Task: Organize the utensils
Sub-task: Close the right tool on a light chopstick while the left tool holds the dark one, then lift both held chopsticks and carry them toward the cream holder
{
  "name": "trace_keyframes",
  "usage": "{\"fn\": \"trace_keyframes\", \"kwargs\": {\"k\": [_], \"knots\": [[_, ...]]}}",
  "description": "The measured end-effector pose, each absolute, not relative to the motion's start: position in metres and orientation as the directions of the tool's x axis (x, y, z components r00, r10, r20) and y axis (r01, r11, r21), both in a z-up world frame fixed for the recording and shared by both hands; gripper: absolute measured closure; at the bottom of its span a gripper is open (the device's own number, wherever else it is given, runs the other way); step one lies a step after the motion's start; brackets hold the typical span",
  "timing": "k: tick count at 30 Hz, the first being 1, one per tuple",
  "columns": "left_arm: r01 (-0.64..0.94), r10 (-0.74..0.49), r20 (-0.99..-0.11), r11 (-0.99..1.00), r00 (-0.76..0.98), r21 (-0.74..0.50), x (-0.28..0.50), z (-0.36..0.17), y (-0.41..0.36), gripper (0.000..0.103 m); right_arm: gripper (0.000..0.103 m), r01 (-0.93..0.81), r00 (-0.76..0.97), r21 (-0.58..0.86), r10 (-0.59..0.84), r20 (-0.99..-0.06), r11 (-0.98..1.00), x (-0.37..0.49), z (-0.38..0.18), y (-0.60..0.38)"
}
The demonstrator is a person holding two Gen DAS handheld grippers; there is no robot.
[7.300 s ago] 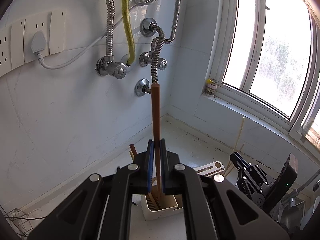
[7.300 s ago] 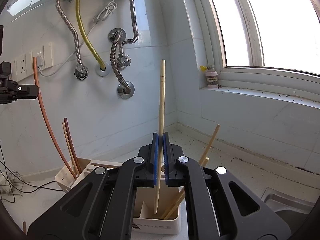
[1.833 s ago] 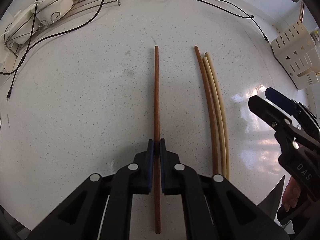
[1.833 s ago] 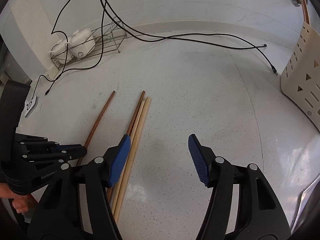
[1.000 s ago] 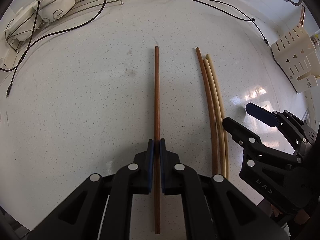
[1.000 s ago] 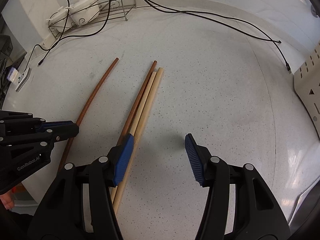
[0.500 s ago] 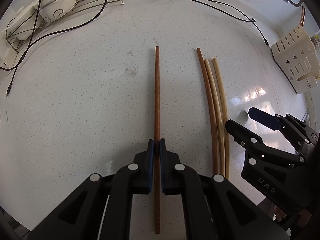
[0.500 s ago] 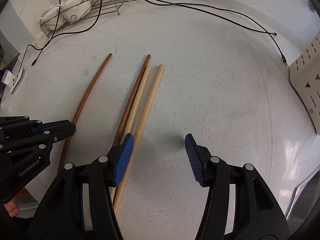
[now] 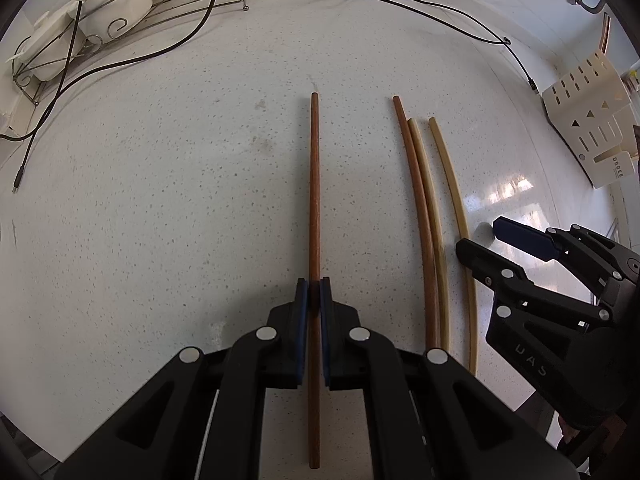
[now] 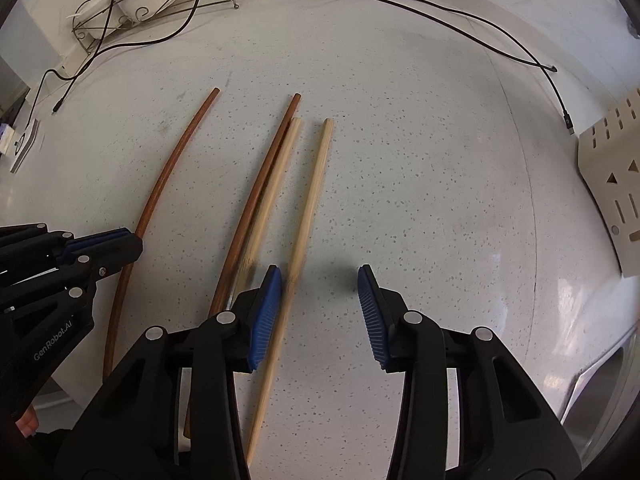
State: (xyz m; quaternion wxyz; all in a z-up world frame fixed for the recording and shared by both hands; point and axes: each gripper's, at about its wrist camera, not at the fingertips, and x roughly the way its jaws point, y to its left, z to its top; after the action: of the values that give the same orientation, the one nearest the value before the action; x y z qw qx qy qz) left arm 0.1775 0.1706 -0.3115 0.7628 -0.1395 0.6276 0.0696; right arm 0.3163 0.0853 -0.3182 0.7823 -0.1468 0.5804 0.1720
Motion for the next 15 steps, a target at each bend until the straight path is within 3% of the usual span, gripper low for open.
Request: {"fn": "trace_keyframes", "kwargs": {"k": [1, 2, 8, 15], "knots": [[-0.275, -0.065, -0.978, 0.954, 0.2, -0.12, 0.178, -0.311, 0.17, 0.097, 0.078, -0.448, 0.267, -0.032, 0.099, -0.959, 0.893, 0.317, -0.318, 0.086], [-0.265, -0.058, -0.979, 0.958, 0.196, -0.11, 0.179, -0.311, 0.169, 0.097, 0.097, -0.456, 0.26, -0.037, 0.094, -0.961, 0.889, 0.318, -0.317, 0.087], [-0.252, -0.052, -0.981, 0.963, 0.188, -0.099, 0.182, -0.311, 0.167, 0.098, 0.097, -0.442, 0.173, 0.067, 0.159, -0.972, 0.895, 0.328, -0.313, 0.078], [-0.262, -0.058, -0.98, 0.959, 0.19, -0.107, 0.182, -0.311, 0.167, 0.098, 0.097, -0.433, 0.173, 0.076, 0.165, -0.971, 0.898, 0.328, -0.31, 0.076]]}}
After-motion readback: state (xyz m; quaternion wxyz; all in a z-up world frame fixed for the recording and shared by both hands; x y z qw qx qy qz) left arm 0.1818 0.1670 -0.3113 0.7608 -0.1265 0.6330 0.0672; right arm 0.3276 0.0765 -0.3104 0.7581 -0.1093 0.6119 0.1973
